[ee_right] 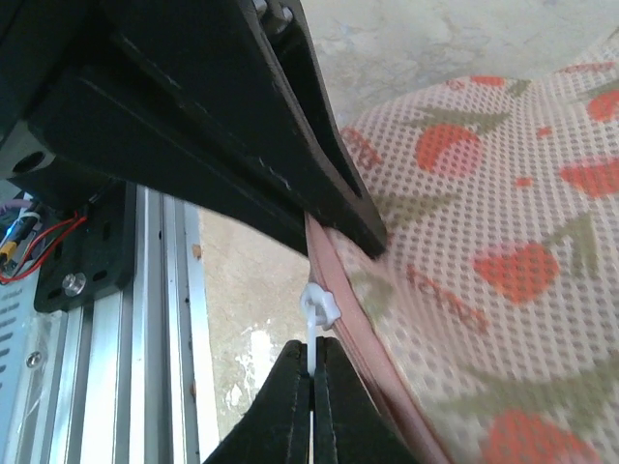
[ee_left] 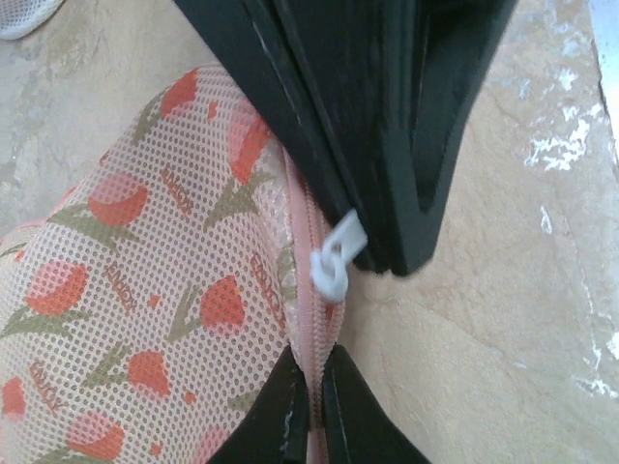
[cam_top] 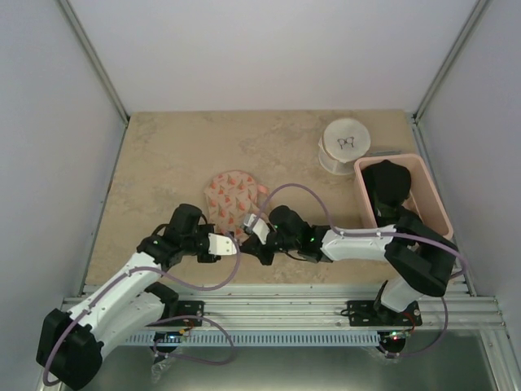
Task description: Unzip the laundry bag and remove the bra
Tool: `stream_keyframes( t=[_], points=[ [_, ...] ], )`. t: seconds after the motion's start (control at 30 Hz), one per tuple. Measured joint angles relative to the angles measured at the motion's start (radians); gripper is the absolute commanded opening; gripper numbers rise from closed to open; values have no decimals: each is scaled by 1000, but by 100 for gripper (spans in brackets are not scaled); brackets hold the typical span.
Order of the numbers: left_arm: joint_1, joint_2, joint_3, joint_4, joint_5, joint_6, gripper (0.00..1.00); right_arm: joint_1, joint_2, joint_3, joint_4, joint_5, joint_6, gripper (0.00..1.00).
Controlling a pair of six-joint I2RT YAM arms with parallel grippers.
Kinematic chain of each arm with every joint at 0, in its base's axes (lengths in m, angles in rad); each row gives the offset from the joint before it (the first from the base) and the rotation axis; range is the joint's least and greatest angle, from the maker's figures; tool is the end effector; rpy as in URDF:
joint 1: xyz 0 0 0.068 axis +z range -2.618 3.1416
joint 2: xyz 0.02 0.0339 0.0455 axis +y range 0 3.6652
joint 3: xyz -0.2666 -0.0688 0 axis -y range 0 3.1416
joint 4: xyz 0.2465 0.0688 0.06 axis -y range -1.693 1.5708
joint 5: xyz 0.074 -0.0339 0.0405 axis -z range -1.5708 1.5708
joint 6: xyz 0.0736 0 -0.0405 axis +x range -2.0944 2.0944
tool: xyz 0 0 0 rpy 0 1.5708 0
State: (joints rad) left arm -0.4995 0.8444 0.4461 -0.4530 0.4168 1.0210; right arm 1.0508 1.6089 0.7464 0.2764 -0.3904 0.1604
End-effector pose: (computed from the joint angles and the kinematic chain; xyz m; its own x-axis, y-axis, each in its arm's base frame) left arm 0.1495 -0.1155 0.1662 0.2281 0.7637 -0.6040 0.9142 0.0455 0.4028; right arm 0.1518 0.3215 0.1532 -0.4246 -0.4444 -0.7888 -0.9038 0.2586 0.3408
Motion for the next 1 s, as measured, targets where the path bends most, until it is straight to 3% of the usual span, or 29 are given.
stream_keyframes(
  t=[0.67,0.77,0.8,0.9,0.93,1.0],
  points=[
    [-1,-164,-131,64,-126,158,0,-143,-148,-136,-139,37,-56,1],
    [64,-153,-157,117,-126,180,0,-127,-148,-136,-123,37,-52,0],
    [128,-129,-156,140,-114,195,4,-120,-148,-136,-109,37,-48,0],
    [228,-53,-122,161,-81,233,71,-99,-146,-132,-66,36,-40,1],
    [248,-28,-101,151,-93,241,81,-94,-145,-128,-62,35,-37,1],
    [277,-15,-72,121,-101,259,91,-86,-140,-124,-61,32,-34,0]
  ],
)
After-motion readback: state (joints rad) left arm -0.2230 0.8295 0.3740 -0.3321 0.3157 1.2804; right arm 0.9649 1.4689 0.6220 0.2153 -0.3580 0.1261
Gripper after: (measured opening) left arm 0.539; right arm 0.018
